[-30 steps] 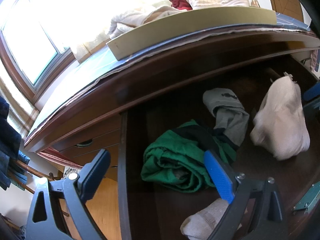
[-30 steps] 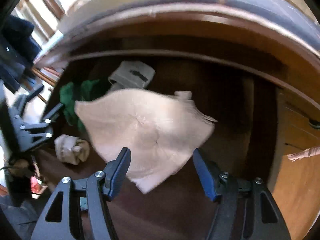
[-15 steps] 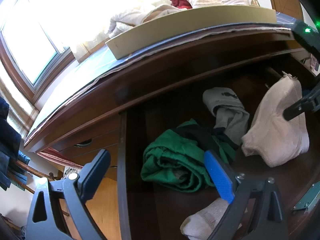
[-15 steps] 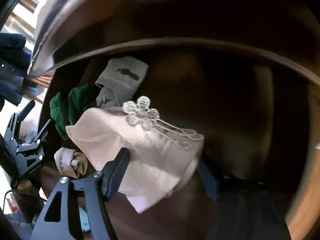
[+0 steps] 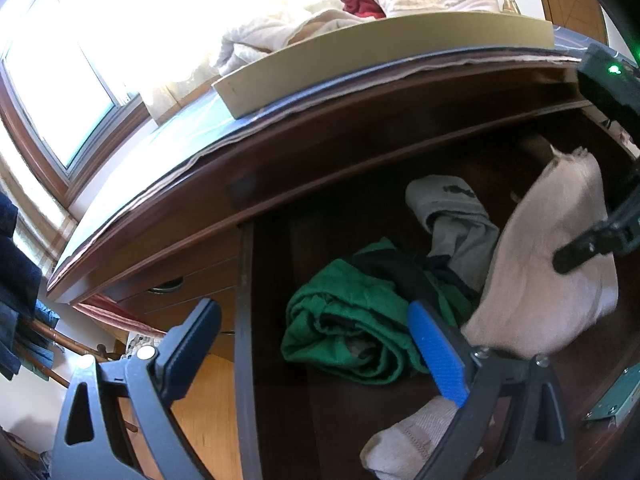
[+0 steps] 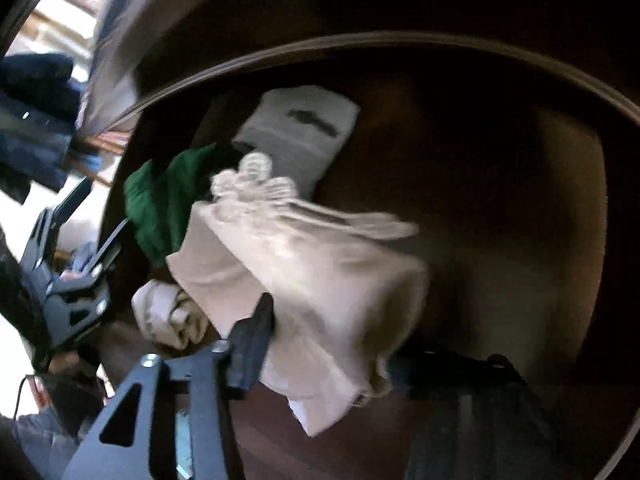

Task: Take underwear out of drawer
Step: 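Lift the beige lace-trimmed garment with the right gripper out of the drawer, then carry the beige garment with the right gripper over the tray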

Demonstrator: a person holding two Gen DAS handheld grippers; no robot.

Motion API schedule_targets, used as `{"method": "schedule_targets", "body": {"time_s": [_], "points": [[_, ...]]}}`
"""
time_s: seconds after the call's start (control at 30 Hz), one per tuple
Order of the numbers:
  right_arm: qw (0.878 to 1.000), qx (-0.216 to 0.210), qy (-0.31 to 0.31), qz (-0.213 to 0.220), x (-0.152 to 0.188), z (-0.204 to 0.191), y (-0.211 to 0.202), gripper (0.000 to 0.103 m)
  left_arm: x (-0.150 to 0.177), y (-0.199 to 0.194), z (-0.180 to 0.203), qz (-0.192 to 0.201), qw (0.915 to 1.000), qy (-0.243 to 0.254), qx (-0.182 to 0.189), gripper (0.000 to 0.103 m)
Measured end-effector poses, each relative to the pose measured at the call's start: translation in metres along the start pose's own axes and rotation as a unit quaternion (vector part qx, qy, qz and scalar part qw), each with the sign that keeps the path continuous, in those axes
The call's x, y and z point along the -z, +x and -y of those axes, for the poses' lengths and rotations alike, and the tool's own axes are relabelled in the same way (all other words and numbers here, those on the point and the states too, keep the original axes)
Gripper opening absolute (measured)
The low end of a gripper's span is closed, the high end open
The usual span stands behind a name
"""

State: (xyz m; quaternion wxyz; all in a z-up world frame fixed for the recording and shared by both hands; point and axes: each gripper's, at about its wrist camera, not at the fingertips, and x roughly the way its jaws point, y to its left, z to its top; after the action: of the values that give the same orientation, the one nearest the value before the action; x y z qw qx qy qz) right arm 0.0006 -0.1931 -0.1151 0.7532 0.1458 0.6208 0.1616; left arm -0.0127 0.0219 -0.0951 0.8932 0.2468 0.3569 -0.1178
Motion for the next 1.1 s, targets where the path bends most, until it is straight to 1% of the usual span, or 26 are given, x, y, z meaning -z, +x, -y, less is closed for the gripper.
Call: {"method": "schedule_targets", "body": {"time_s": [0.1,0.2,0.23,0.27,0.33,0.37,0.4,0.53,0.6,0.67,0.73,0.77,0.83,0.93,0.97,1.03,1.07,1.1], "points": [[1.000,0.002,-0.011,0.016,0.009,-0.011,-0.007,0.039,0.000,0.000,0.000,0.002,1.0000,-0.001,0.000,0.096],[0.999,0.002,-0.016,0.048,0.018,-0.020,-0.027,0.036,0.000,-0.001,-0.001,0.002,1.0000,-0.001,0.001,0.096],[0.998,0.011,-0.024,0.059,0.021,-0.026,-0.036,0.036,0.000,-0.001,-0.001,0.002,1.0000,-0.001,0.000,0.096],[0.996,0.030,-0.043,0.078,0.025,-0.036,-0.050,0.036,0.001,0.000,-0.001,0.002,1.0000,-0.001,0.000,0.096],[0.990,0.053,-0.070,0.109,0.032,-0.049,-0.072,0.036,0.000,-0.001,-0.001,0.002,1.0000,-0.001,0.000,0.096],[0.986,0.060,-0.081,0.133,0.035,-0.057,-0.090,0.036,0.001,-0.001,0.000,0.002,1.0000,-0.001,0.000,0.096],[0.983,0.061,-0.084,0.148,0.036,-0.057,-0.104,0.036,0.001,-0.001,0.000,0.003,1.0000,-0.001,-0.001,0.096],[0.967,0.062,-0.096,0.228,0.036,-0.069,-0.160,0.036,0.000,-0.001,-0.001,0.005,1.0000,0.000,-0.003,0.096],[0.955,0.066,-0.104,0.271,0.031,-0.078,-0.184,0.036,0.001,-0.002,0.000,0.006,1.0000,0.000,-0.003,0.096],[0.940,0.086,-0.114,0.309,0.024,-0.092,-0.197,0.036,0.001,-0.002,0.000,0.007,1.0000,0.001,-0.004,0.096],[0.923,0.109,-0.121,0.348,0.010,-0.104,-0.214,0.036,0.001,-0.003,0.000,0.007,1.0000,0.001,-0.003,0.096],[0.917,0.113,-0.121,0.362,0.004,-0.108,-0.220,0.036,0.001,-0.003,0.000,0.007,1.0000,0.001,-0.004,0.096],[0.900,0.140,-0.128,0.393,-0.018,-0.120,-0.230,0.036,0.001,-0.003,0.001,0.007,1.0000,0.000,-0.004,0.096],[0.877,0.188,-0.136,0.420,-0.059,-0.132,-0.230,0.036,0.001,-0.003,0.000,0.008,1.0000,0.000,-0.004,0.096],[0.870,0.208,-0.137,0.425,-0.078,-0.136,-0.224,0.036,0.001,-0.003,0.001,0.008,1.0000,0.001,-0.004,0.096],[0.862,0.236,-0.143,0.425,-0.107,-0.141,-0.211,0.036,0.001,-0.004,0.000,0.009,1.0000,0.000,-0.003,0.096],[0.860,0.246,-0.145,0.423,-0.118,-0.143,-0.205,0.036,0.001,-0.004,0.000,0.009,1.0000,0.000,-0.003,0.096],[0.861,0.253,-0.144,0.418,-0.133,-0.148,-0.195,0.036,0.001,-0.005,0.000,0.009,1.0000,0.000,-0.003,0.096]]}}
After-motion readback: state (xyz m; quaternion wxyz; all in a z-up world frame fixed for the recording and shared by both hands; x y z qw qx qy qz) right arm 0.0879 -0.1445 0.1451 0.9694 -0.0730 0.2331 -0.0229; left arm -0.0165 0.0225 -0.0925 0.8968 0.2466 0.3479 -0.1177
